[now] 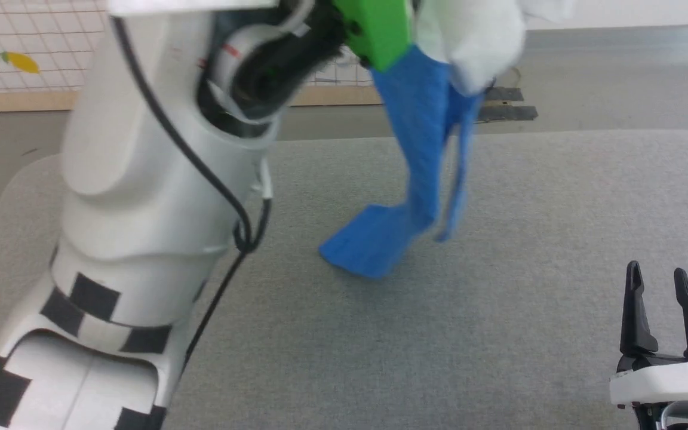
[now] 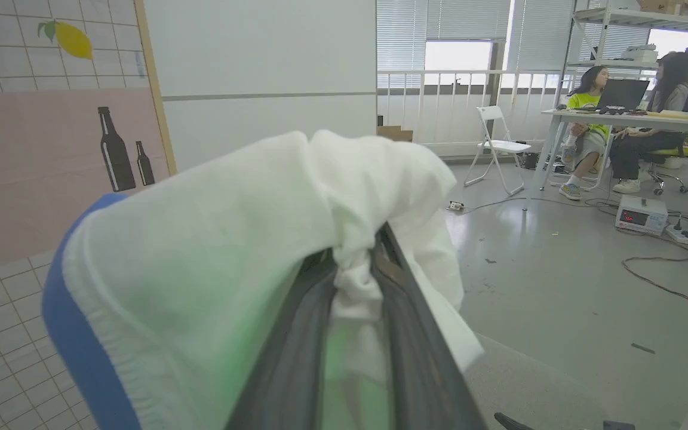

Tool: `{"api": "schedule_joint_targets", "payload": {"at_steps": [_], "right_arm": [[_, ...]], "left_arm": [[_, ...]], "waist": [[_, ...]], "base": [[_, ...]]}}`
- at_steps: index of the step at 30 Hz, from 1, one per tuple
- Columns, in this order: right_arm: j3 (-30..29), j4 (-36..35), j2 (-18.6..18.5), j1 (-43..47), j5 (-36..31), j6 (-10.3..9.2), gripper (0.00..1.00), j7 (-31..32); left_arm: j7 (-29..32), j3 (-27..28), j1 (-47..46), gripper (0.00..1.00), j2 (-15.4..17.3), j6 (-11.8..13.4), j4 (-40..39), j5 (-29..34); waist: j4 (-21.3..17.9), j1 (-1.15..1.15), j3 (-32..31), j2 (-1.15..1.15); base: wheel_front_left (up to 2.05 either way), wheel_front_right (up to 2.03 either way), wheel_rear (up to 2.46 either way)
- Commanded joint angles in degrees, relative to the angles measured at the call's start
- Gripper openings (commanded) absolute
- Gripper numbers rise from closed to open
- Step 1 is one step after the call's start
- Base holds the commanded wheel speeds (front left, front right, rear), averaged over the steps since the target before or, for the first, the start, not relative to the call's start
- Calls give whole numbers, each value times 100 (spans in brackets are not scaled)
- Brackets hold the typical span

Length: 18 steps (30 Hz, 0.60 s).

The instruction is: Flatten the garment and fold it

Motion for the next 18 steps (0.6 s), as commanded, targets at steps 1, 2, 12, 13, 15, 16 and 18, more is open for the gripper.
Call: {"api": "schedule_joint_targets", "payload": {"at_steps": [1,2,12,13,15,16,18], "right_arm": [[-4,10,1,56,28,-9,100,-12],[-10,9,1,47,32,-9,100,-12],[7,-1,1,-93,79,-9,100,-12],[15,-1,1,-102,79,-9,100,-12],[26,-6,1,-118,72,-9,100,-12],[33,-9,1,-131,59,-9,100,-12],[67,-14,1,-172,33,-9,100,-12]], "left_arm": [[-81,-126,59,0,-33,-38,-22,-79],[-117,-238,94,0,-51,-38,-18,-95],[-1143,-1230,1346,0,60,-40,628,57],[-1316,-1248,1512,0,63,-40,758,76],[-1618,-1370,1856,0,52,-40,1086,140],[-1808,-1426,2012,0,49,-38,1291,214],[-2094,-1487,2260,0,17,-14,1737,293]], "waist": [[-124,0,79,0],[-154,0,111,0],[-313,0,415,0],[-319,0,431,0],[-323,0,480,0],[-319,0,515,0],[-320,0,588,0]], "base": [[0,0,0],[0,0,0],[0,0,0],[0,0,0],[0,0,0],[0,0,0],[0,0,0]]}}
